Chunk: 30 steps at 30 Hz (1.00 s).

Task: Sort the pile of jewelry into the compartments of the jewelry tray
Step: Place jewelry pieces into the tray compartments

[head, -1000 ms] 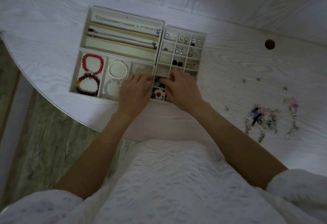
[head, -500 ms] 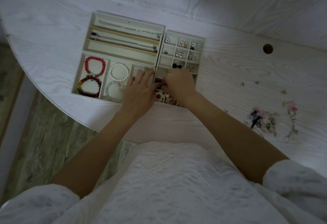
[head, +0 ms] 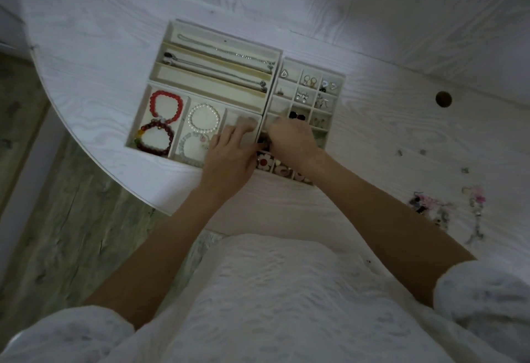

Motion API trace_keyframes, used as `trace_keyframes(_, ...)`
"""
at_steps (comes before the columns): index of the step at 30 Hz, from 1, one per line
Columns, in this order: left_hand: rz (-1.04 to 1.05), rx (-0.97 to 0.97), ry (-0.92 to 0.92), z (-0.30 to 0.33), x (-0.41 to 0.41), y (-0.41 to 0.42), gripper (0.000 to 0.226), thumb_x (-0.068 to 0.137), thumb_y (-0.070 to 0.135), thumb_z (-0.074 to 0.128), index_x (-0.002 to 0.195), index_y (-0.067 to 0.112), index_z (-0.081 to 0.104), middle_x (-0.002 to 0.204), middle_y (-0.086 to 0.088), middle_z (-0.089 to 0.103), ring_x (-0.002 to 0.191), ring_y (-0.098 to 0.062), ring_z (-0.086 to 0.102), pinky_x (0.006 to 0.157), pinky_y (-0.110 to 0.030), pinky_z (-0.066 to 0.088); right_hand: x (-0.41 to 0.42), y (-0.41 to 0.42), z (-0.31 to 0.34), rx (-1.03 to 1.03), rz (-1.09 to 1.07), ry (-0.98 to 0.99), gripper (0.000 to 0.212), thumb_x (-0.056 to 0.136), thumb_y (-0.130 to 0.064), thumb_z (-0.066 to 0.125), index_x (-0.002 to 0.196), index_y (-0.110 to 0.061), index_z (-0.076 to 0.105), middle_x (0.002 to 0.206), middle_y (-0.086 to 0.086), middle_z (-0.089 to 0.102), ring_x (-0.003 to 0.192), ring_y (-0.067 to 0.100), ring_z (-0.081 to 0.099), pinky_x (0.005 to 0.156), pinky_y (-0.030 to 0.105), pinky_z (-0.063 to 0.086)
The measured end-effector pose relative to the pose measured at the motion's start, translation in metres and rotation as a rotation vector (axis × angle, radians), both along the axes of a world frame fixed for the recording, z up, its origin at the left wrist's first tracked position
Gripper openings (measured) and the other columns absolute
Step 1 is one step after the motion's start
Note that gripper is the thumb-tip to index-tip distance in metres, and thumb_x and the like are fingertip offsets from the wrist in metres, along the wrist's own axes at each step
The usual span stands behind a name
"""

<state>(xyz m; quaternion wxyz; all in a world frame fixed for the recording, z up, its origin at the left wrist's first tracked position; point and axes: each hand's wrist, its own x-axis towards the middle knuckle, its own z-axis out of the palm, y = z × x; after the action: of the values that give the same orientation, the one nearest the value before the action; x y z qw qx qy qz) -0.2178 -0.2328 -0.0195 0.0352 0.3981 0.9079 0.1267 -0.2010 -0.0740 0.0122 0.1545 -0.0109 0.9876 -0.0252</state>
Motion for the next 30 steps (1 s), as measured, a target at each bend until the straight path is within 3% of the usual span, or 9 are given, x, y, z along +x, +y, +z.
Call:
trace_keyframes(4, 0.017, 0.002, -0.016, -0.001, 0.003, -0.001, 0.033, 0.085, 0.025, 0.044, 0.106, 0.019, 0.069, 0.119, -0.008, 0.058, 0.105, -0.029, 0.050, 0.078, -0.038, 0.038, 0.020, 0.022, -0.015, -0.281, -0.013, 0.148, 0.016, 0.084, -0.012, 0.055, 0.087, -0.009, 0.070, 0.083, 0.010, 0.055, 0.077, 0.025, 0.052, 0.055, 0.028, 0.031)
trace_keyframes(6, 0.022, 0.008, -0.019, -0.001, 0.004, 0.000, 0.032, 0.084, 0.024, 0.044, 0.104, 0.019, 0.069, 0.118, -0.008, 0.059, 0.104, -0.027, 0.049, 0.079, -0.036, 0.036, 0.031, 0.027, -0.018, -0.317, 0.036, 0.201, 0.011, 0.078, -0.007, 0.062, 0.085, -0.009, 0.071, 0.078, 0.012, 0.048, 0.072, 0.027, 0.046, 0.054, 0.029, 0.028)
trace_keyframes(9, 0.012, 0.004, -0.014, 0.000, 0.002, 0.001, 0.033, 0.083, 0.023, 0.044, 0.103, 0.019, 0.070, 0.118, -0.008, 0.059, 0.105, -0.026, 0.048, 0.080, -0.035, 0.034, 0.031, 0.025, -0.018, -0.213, 0.142, 0.229, 0.011, 0.073, -0.004, 0.066, 0.082, -0.010, 0.069, 0.077, 0.013, 0.047, 0.072, 0.027, 0.045, 0.056, 0.030, 0.026)
trace_keyframes(13, 0.003, -0.010, -0.011, 0.000, 0.000, 0.000, 0.033, 0.083, 0.025, 0.044, 0.102, 0.020, 0.070, 0.118, -0.008, 0.059, 0.105, -0.028, 0.050, 0.078, -0.036, 0.037, 0.021, 0.020, -0.009, -0.011, 0.266, 0.363, 0.017, 0.076, -0.004, 0.057, 0.061, -0.010, 0.062, 0.081, 0.013, 0.053, 0.078, 0.025, 0.043, 0.064, 0.032, 0.022)
trace_keyframes(19, 0.024, 0.007, -0.026, -0.001, 0.002, 0.000, 0.034, 0.083, 0.025, 0.042, 0.102, 0.020, 0.070, 0.118, -0.008, 0.059, 0.107, -0.027, 0.049, 0.078, -0.036, 0.037, 0.029, 0.022, -0.016, -0.057, 0.152, 0.336, 0.005, 0.073, -0.001, 0.061, 0.072, -0.006, 0.062, 0.075, 0.009, 0.048, 0.070, 0.026, 0.045, 0.059, 0.031, 0.031)
trace_keyframes(30, -0.012, -0.077, 0.053, -0.002, 0.005, 0.004, 0.039, 0.084, 0.026, 0.039, 0.110, 0.021, 0.068, 0.121, -0.010, 0.058, 0.107, -0.030, 0.053, 0.081, -0.037, 0.035, 0.040, 0.022, -0.017, -0.043, 0.133, 0.320, 0.005, 0.074, -0.006, 0.061, 0.070, -0.008, 0.062, 0.076, 0.008, 0.047, 0.072, 0.025, 0.045, 0.064, 0.027, 0.023)
